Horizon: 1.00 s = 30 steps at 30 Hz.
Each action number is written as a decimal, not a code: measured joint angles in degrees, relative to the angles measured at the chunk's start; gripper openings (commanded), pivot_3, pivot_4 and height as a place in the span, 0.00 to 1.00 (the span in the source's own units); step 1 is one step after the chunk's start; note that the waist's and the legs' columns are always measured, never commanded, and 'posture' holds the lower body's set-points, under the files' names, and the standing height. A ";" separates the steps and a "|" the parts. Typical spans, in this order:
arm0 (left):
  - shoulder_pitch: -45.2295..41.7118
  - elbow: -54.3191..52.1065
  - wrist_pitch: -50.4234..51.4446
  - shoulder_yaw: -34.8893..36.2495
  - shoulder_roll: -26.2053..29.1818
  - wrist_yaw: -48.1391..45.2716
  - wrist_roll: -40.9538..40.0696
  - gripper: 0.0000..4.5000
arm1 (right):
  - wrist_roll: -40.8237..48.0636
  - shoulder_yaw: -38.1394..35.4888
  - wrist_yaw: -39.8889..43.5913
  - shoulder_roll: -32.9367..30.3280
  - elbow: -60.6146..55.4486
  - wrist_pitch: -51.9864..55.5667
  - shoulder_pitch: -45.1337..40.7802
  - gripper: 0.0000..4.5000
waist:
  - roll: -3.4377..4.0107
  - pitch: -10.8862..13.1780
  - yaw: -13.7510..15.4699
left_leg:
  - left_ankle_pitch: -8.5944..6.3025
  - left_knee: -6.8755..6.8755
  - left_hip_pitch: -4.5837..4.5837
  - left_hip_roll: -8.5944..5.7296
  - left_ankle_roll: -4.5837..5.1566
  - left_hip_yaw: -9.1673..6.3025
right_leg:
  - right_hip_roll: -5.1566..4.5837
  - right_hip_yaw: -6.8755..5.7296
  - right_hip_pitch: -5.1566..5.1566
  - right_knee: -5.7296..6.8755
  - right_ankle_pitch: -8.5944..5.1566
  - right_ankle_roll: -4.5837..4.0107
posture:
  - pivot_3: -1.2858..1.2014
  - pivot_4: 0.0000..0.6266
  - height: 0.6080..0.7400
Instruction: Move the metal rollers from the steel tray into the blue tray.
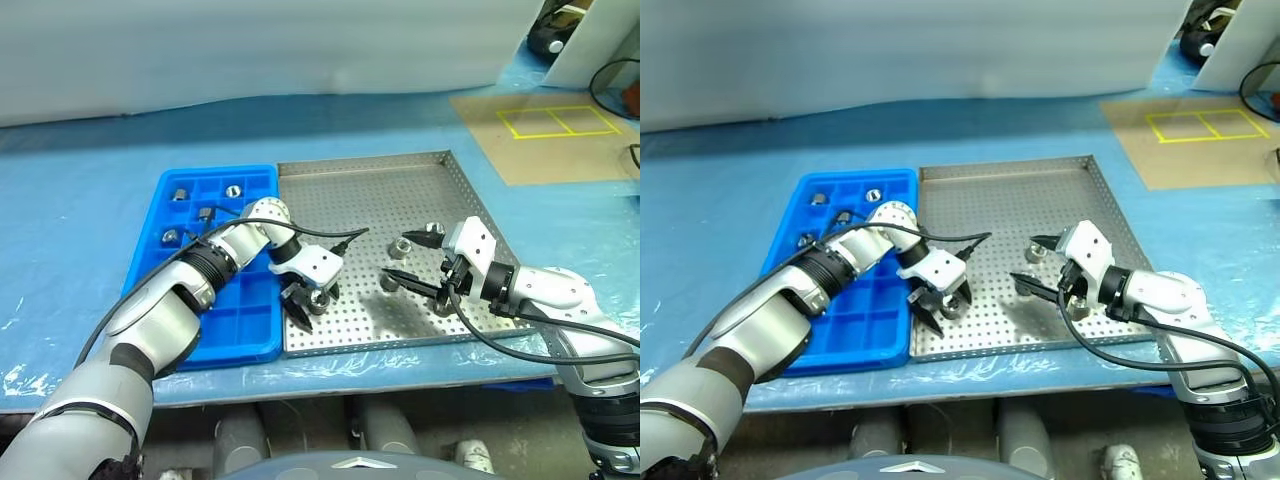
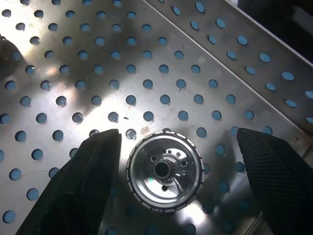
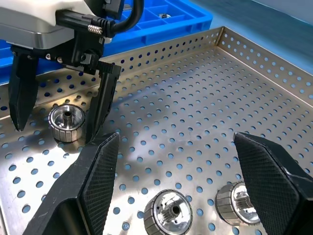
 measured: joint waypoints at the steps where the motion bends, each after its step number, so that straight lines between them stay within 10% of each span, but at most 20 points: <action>1: 0.00 0.83 -0.48 0.39 -0.24 0.00 0.61 0.90 | 0.00 0.00 -0.04 0.00 0.00 0.00 0.00 0.86 | 0.00 0.00 -0.23 | 0.00 0.00 0.01 -0.01 0.00 0.00 | 0.00 0.02 0.00 0.00 0.00 0.00 | 0.33 0.24 1.00; 8: -0.10 3.98 -3.47 3.39 -1.35 1.01 3.96 0.64 | -0.01 0.00 -0.16 0.00 0.00 -0.08 -0.02 0.86 | 0.00 0.00 -0.43 | -0.01 0.04 0.10 -0.10 0.02 0.01 | 0.00 0.24 0.00 0.00 0.06 0.13 | 0.34 0.24 1.00; 30: 0.98 4.32 -2.72 7.53 -1.90 0.44 4.55 0.42 | 2.75 0.33 4.58 -1.62 0.71 -0.03 -1.04 0.86 | 0.00 0.00 -0.30 | -0.23 -0.23 0.04 -0.26 0.37 0.19 | -0.02 0.37 -0.03 -0.56 0.08 0.11 | 0.35 0.24 1.00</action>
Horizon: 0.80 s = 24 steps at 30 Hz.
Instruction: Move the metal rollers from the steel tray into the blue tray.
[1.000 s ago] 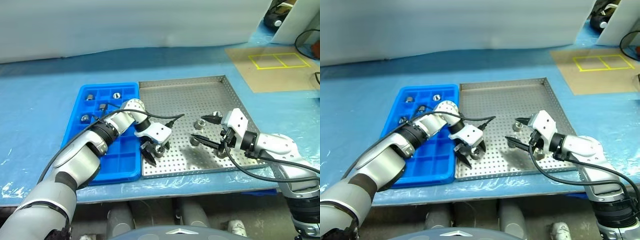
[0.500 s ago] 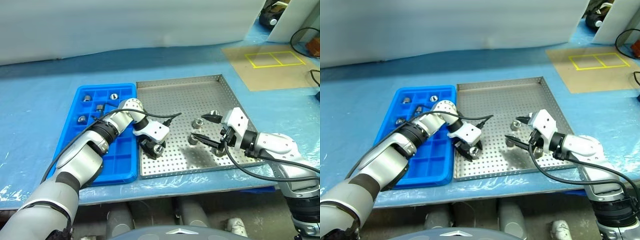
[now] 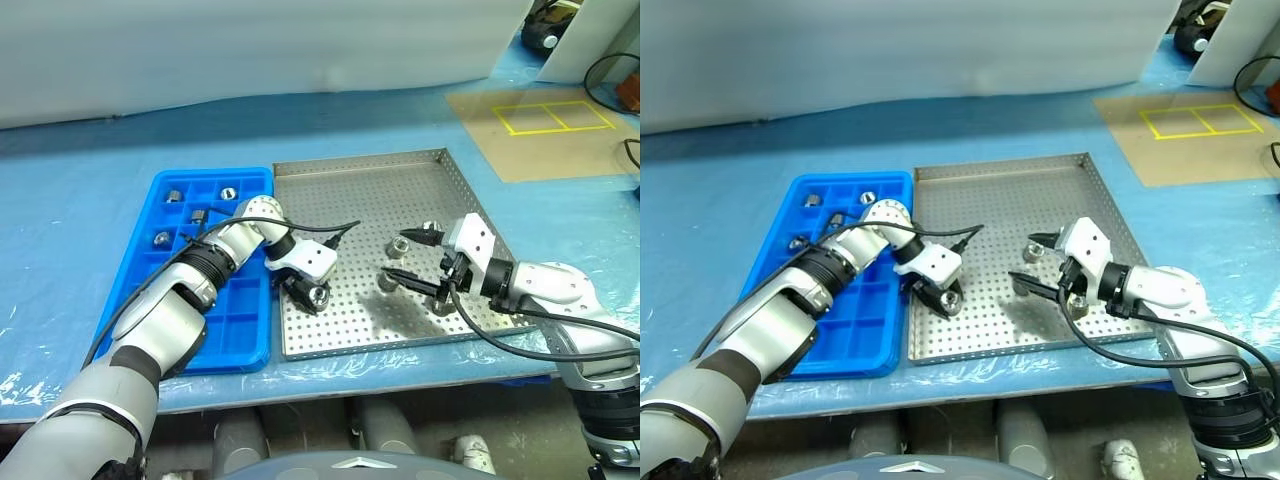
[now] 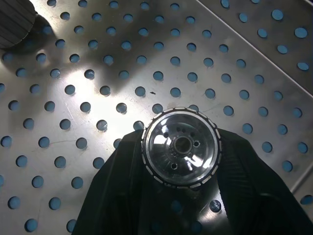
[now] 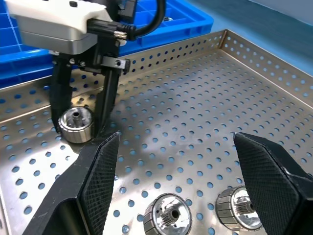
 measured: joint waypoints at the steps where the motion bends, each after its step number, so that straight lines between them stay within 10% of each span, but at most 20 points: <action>1: 0.12 -0.06 0.06 0.16 0.01 -0.01 0.01 0.42 | 1.28 -0.01 1.43 -0.71 -0.43 0.40 0.37 0.86 | 0.00 0.00 0.00 | 0.00 -0.01 0.00 0.00 0.00 0.01 | 0.00 0.01 0.00 0.00 0.00 0.00 | 0.35 0.24 1.00; 24: 1.63 -1.52 0.80 2.55 0.08 0.60 1.25 0.39 | 3.92 3.47 9.64 -5.78 -3.51 -0.65 1.85 0.86 | -0.01 0.01 0.03 | -0.02 -0.05 -0.01 0.00 0.03 0.05 | -0.01 0.03 -0.04 -0.02 -0.01 0.01 | 0.36 0.24 1.00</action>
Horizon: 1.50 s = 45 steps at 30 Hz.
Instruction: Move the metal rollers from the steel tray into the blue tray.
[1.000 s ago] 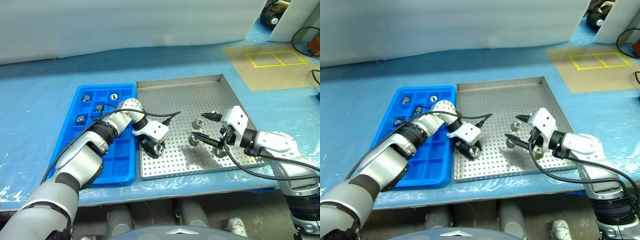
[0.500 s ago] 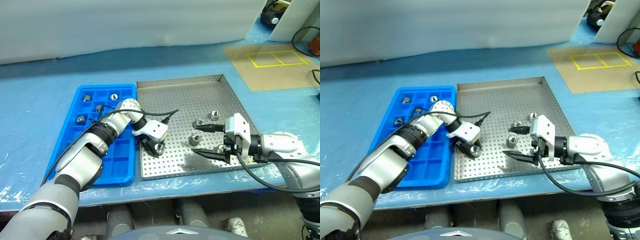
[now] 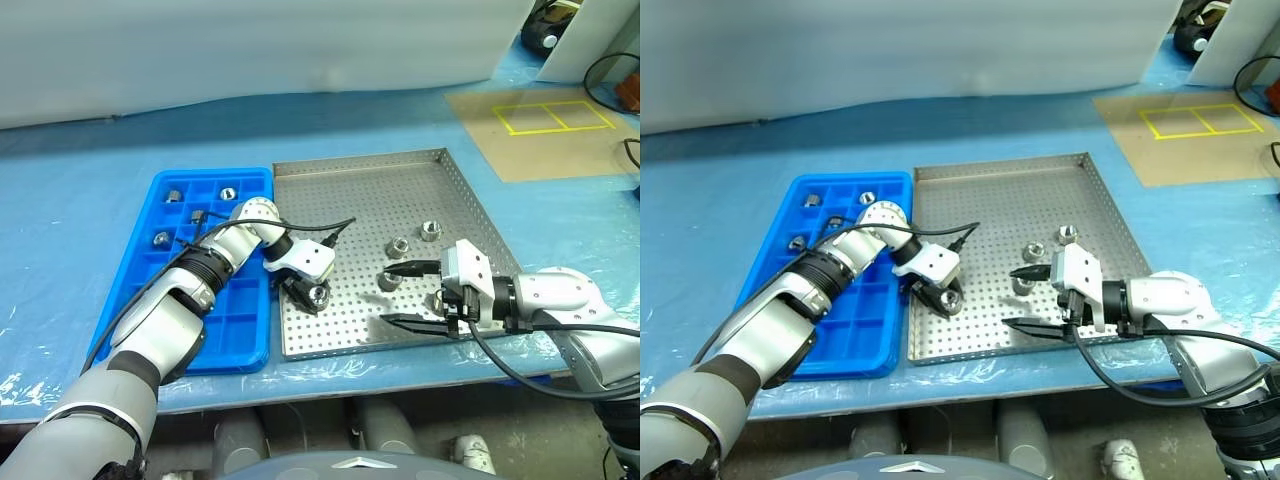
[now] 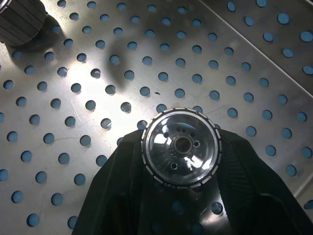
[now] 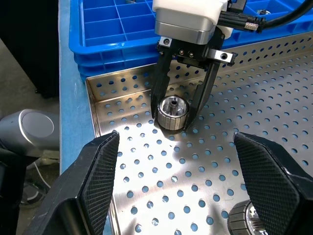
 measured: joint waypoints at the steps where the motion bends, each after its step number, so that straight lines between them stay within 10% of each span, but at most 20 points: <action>1: -0.01 0.03 -0.01 0.04 -0.01 0.10 0.00 0.39 | -0.01 0.00 -0.01 0.00 0.00 -0.01 0.00 0.86 | 0.00 0.00 0.00 | 0.00 0.00 0.00 -0.01 0.00 0.00 | 0.00 0.00 0.00 0.00 0.00 0.00 | 0.36 0.24 1.00; 22: -6.66 -9.39 25.53 16.92 8.92 -0.96 -11.23 0.39 | -4.76 8.61 5.11 5.79 13.40 -7.31 -14.83 0.86 | -0.09 0.07 2.30 | -0.03 -0.08 -0.22 -0.20 0.07 0.01 | -0.12 0.03 -0.43 0.04 0.00 0.00 | 0.48 0.24 1.00; 32: 4.00 -24.90 44.07 28.37 26.37 4.85 -17.69 0.39 | -8.19 14.53 12.58 14.21 28.54 -15.64 -26.90 0.86 | -0.07 0.07 5.38 | 0.21 -0.28 -0.56 -0.02 -0.33 -0.03 | -0.12 -0.36 -0.87 0.16 0.01 -0.02 | 0.55 0.24 1.00; 45: 23.59 -35.96 47.03 32.52 32.32 14.94 -18.68 0.39 | -12.21 16.77 17.70 23.35 43.87 -24.87 -36.18 0.86 | -0.09 0.07 10.06 | 0.41 -0.07 -0.98 0.38 -0.69 -0.66 | -0.11 -1.19 -0.96 0.70 -0.15 -0.28 | 0.60 0.24 1.00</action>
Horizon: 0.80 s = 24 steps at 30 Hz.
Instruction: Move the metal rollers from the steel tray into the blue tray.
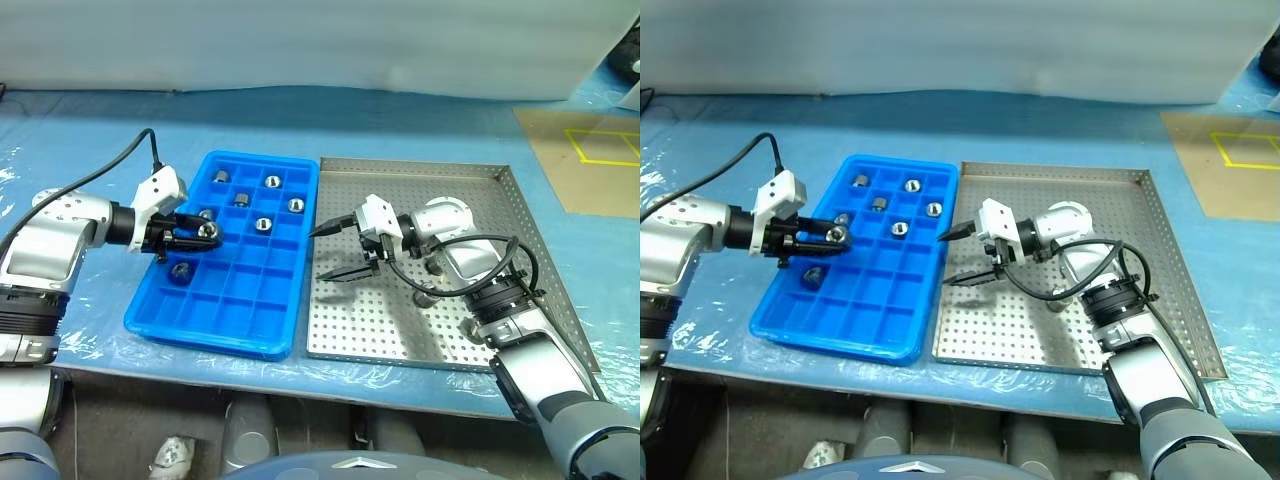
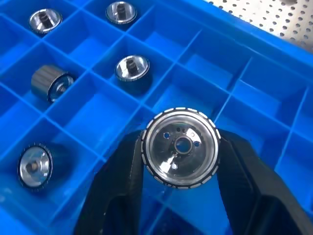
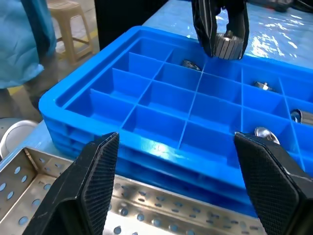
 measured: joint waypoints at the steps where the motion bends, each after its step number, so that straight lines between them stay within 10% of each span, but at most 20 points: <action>1: 0.64 0.22 -0.71 -0.01 -0.01 0.82 0.23 0.39 | -0.06 0.00 0.19 0.15 0.12 -0.18 -0.04 0.86 | 0.00 0.00 0.07 | 0.02 0.02 0.01 0.00 -0.03 -0.04 | 0.00 -0.01 0.01 0.05 0.00 0.00 | 0.59 0.24 1.00; 20: -3.85 15.90 -14.13 -4.21 -5.46 7.50 7.34 0.39 | -0.48 -0.53 -1.22 -2.11 -2.15 0.29 2.78 0.86 | -0.02 -0.01 -0.56 | 0.23 0.13 0.13 -0.01 -0.38 -0.31 | 0.09 0.03 0.05 0.29 0.00 0.00 | 0.56 0.24 1.00; 24: -4.31 17.95 -15.67 -4.34 -6.09 6.43 7.20 0.66 | -0.48 -0.58 -1.91 -2.35 -3.15 0.39 3.00 0.86 | -0.02 -0.01 -0.59 | 0.23 0.12 0.15 -0.01 -0.38 -0.31 | 0.09 0.03 0.07 0.29 0.00 0.00 | 0.56 0.24 1.00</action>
